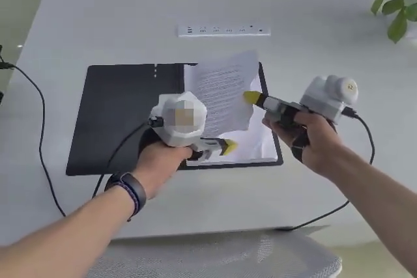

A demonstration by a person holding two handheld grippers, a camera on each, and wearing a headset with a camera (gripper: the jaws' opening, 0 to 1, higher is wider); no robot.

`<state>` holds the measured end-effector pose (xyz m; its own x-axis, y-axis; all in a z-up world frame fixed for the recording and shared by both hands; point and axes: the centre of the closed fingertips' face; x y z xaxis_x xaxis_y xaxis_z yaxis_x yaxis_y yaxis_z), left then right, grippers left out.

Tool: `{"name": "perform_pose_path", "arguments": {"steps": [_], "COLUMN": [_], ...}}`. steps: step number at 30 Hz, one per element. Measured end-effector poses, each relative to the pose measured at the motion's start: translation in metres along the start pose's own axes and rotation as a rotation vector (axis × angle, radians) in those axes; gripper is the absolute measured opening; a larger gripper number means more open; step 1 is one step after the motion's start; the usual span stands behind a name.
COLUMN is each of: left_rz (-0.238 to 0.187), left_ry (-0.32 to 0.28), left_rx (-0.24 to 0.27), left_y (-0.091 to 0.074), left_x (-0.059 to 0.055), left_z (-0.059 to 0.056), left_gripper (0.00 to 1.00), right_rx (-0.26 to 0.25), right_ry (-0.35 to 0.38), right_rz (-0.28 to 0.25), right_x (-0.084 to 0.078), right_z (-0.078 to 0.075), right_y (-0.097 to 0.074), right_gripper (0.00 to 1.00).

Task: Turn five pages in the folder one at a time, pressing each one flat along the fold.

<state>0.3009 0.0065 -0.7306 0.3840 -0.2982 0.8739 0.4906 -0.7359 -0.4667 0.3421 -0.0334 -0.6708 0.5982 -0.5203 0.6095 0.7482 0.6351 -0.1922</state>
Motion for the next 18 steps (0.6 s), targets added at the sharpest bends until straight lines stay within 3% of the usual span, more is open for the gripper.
{"name": "perform_pose_path", "arguments": {"steps": [12, 18], "left_rz": [-0.033, -0.044], "left_ry": [-0.035, -0.052], "left_rx": [0.082, 0.112], "left_y": [-0.052, -0.076], "left_x": [-0.005, -0.012], "left_z": [0.038, 0.051], "left_gripper": [0.66, 0.68], "right_rx": [0.121, 0.180], "right_ry": [-0.022, -0.067], "right_rz": [-0.001, 0.050], "right_x": [0.000, -0.013], "right_z": [0.046, 0.071], "right_y": [0.025, 0.045], "right_gripper": [0.00, 0.00]}}
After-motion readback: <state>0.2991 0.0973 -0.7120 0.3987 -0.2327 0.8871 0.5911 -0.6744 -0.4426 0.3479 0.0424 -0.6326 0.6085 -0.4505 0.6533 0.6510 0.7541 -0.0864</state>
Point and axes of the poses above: the centre of the closed fingertips' face, and the gripper's own axes: y roughly forward along the fingers, z roughly to its left, x roughly out of its top, and after that the axes turned 7 degrees about -z, right-handed
